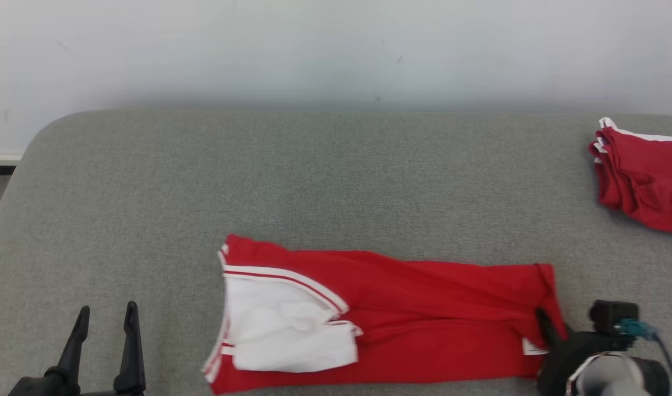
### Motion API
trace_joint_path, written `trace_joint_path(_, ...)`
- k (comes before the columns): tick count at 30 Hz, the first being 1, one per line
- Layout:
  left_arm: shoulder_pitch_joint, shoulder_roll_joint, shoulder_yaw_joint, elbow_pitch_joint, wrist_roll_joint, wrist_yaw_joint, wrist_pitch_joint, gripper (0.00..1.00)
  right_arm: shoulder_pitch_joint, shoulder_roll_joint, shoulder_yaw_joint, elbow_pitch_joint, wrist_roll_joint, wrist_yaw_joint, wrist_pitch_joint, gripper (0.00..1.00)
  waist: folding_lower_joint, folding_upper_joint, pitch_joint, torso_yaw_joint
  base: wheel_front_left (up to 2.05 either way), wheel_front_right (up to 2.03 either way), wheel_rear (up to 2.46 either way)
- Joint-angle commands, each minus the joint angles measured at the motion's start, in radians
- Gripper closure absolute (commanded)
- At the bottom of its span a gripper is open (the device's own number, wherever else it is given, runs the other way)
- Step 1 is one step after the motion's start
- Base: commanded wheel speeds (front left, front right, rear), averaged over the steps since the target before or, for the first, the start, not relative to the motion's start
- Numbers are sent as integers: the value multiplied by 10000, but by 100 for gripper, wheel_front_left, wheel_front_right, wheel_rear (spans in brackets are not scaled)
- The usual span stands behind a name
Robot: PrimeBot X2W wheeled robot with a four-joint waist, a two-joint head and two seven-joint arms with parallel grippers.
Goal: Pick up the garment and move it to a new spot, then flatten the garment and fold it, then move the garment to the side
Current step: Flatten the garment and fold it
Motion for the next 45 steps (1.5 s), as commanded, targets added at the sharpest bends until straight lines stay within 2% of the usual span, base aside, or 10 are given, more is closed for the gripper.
trace_joint_path(1, 151, 50, 15, -16, -12, 12, -31, 0, -66, -320, -160, 102, 116, -33, -102, 100, 0, -1, -94, -91, 0, 0, 0)
trace_joint_path(12, 288, 61, 67, -63, 101, 11, -29, 0, 20, -2227, -1279, 129, 315, -33, -116, 100, 0, -1, -328, -407, 0, 0, 0)
trace_joint_path(17, 331, 53, 95, -79, 106, 11, -31, 0, -15, -2415, -1636, -468, 162, -33, 235, 100, 0, -1, -362, -539, 0, 0, 0)
trace_joint_path(25, 378, 50, 89, -21, 84, 10, -31, 0, 309, -1375, -1071, -2520, 143, -32, 1020, 100, 0, -1, -417, -645, 0, 0, 0)
trace_joint_path(33, 176, 54, -72, 44, 101, 10, -31, 0, 671, -95, 183, -4603, 249, -32, 1960, 100, 0, -1, -369, -497, 0, 0, 0)
trace_joint_path(39, -23, 7, -296, 127, 40, 10, -31, 0, 522, 848, 936, -4693, 208, -32, 2084, 100, 0, -1, -282, -174, 0, 0, 0)
trace_joint_path(45, -168, -19, -497, 241, 6, 10, -31, 0, 127, 1372, 1468, -4028, 216, -32, 1832, 100, 0, -1, -223, 125, 0, 0, 0)
